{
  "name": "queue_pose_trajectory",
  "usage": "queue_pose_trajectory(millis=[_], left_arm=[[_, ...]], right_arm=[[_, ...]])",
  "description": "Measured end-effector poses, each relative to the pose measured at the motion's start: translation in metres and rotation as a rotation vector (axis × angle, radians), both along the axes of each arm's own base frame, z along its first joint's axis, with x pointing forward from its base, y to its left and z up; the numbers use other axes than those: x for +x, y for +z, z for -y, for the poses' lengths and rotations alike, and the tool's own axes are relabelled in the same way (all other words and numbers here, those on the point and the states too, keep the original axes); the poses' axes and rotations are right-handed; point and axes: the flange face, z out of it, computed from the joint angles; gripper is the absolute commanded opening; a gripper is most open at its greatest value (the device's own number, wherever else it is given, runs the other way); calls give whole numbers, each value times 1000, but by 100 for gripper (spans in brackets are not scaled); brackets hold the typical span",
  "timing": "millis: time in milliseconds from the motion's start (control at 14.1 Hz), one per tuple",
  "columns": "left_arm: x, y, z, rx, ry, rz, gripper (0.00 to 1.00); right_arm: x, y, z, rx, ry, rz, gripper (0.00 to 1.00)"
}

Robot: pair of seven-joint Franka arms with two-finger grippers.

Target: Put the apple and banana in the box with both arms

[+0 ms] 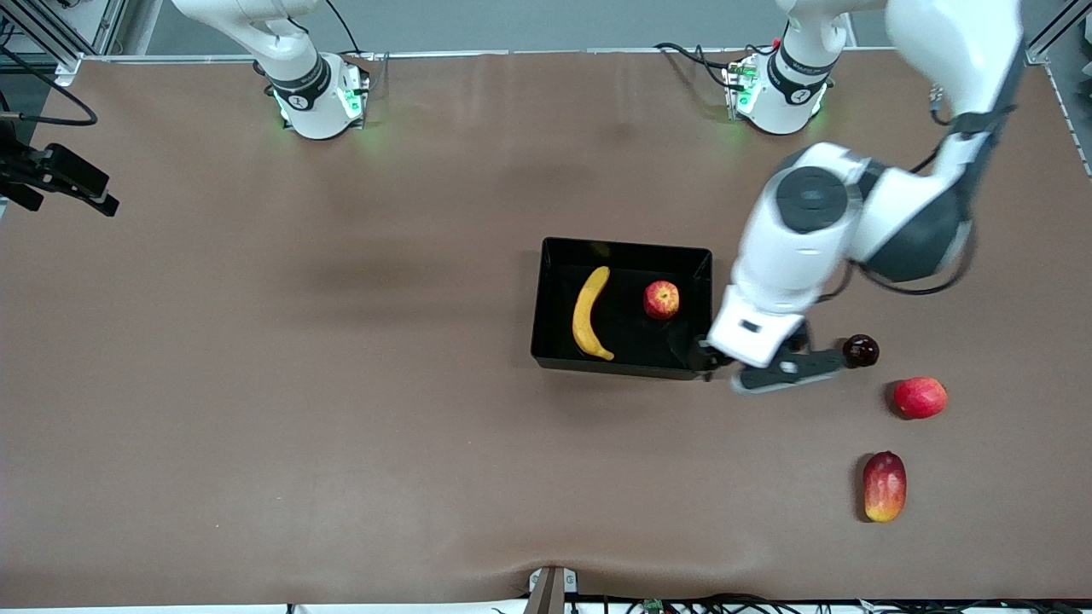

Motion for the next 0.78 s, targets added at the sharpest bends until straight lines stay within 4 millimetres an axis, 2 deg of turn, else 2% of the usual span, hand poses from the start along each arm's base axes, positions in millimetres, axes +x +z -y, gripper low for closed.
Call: queue_pose_trajectory(millis=[284,497,782], left_arm=[[0,54,-70,-31,-19,-41,100],[-16,95,-121,-10,-51,-84,100],[-52,145,-157,44,-87,-106,100]], right_arm=[[-1,1,0,0,0,-2,100],[-1,13,1,-4,-2,23,100],[-2,22,4,-11,-7,41,100]])
